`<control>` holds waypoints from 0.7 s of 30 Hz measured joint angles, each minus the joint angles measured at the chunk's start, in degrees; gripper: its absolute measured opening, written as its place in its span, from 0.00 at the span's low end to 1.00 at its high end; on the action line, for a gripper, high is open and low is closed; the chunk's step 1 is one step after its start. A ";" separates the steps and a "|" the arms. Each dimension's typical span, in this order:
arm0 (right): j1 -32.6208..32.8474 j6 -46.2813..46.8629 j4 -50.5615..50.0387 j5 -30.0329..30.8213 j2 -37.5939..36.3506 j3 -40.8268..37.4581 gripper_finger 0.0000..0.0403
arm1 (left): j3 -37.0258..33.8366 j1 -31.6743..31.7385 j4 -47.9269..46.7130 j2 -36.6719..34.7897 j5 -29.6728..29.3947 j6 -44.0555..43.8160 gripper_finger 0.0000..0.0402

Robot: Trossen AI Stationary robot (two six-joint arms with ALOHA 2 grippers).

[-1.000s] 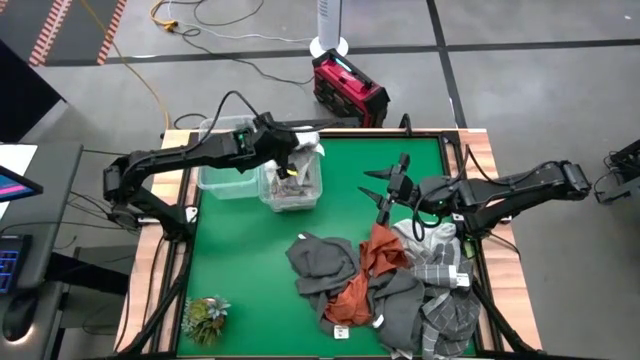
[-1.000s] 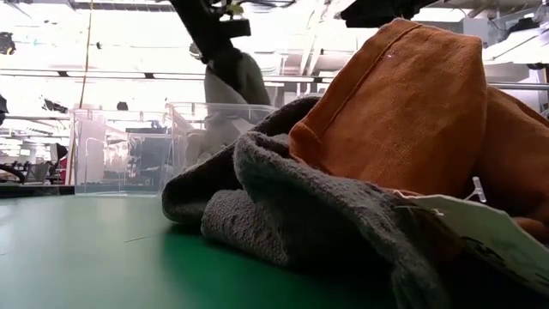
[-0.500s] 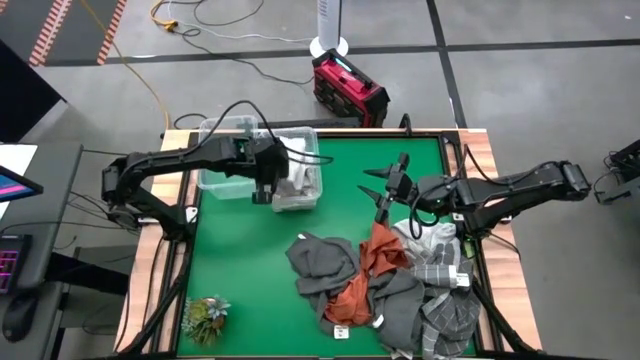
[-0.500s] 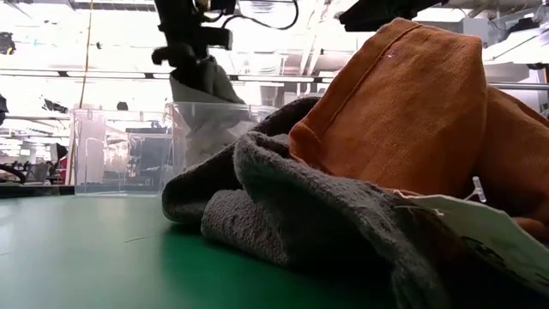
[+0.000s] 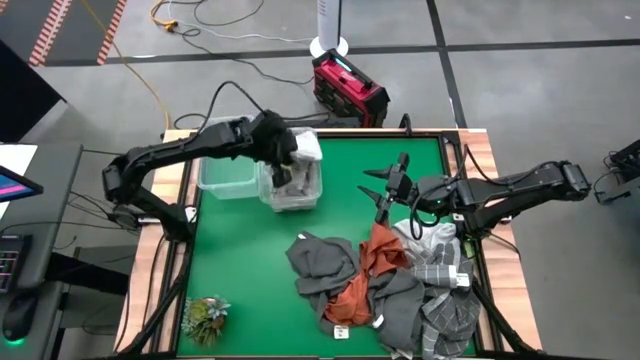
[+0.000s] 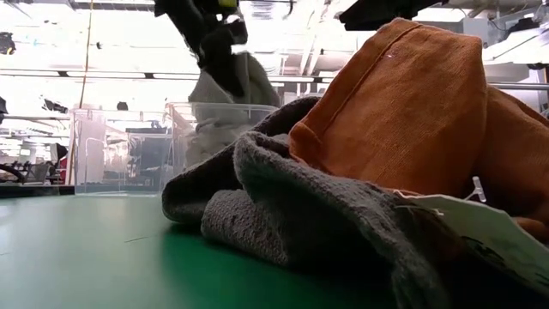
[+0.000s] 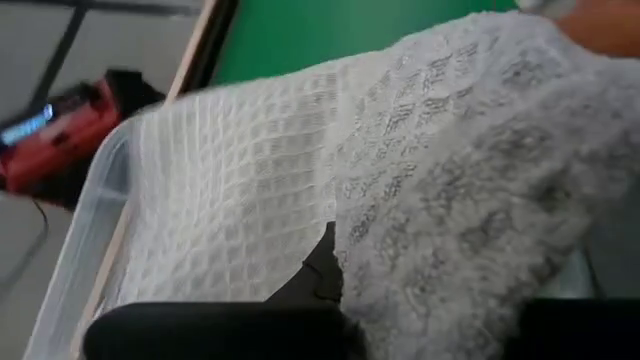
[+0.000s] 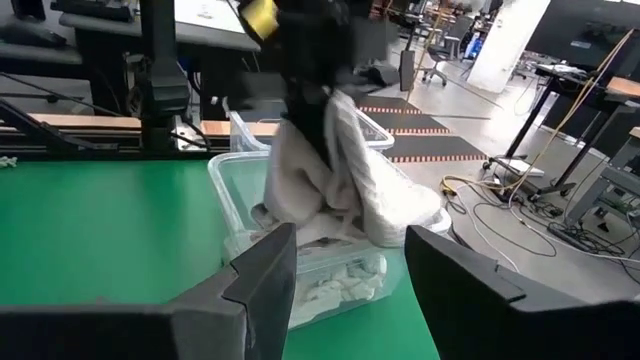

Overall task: Sort towels by color in basket
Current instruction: Put the light gray towel into the right transparent bin

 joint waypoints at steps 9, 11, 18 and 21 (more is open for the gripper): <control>-0.32 -0.26 0.01 -0.01 0.00 0.00 0.55 | -0.02 4.66 1.63 11.41 -3.69 -3.28 0.03; -0.32 -0.29 0.00 -0.01 0.00 0.00 0.55 | 0.00 4.64 3.43 13.90 -6.71 -3.44 0.03; -0.32 -0.44 -0.63 -0.03 0.00 0.00 0.55 | 0.13 4.72 4.85 18.96 -9.91 -2.57 0.03; -0.32 -0.44 -0.90 -0.03 0.00 0.00 0.55 | 0.22 4.58 3.93 19.71 -10.47 -1.97 0.03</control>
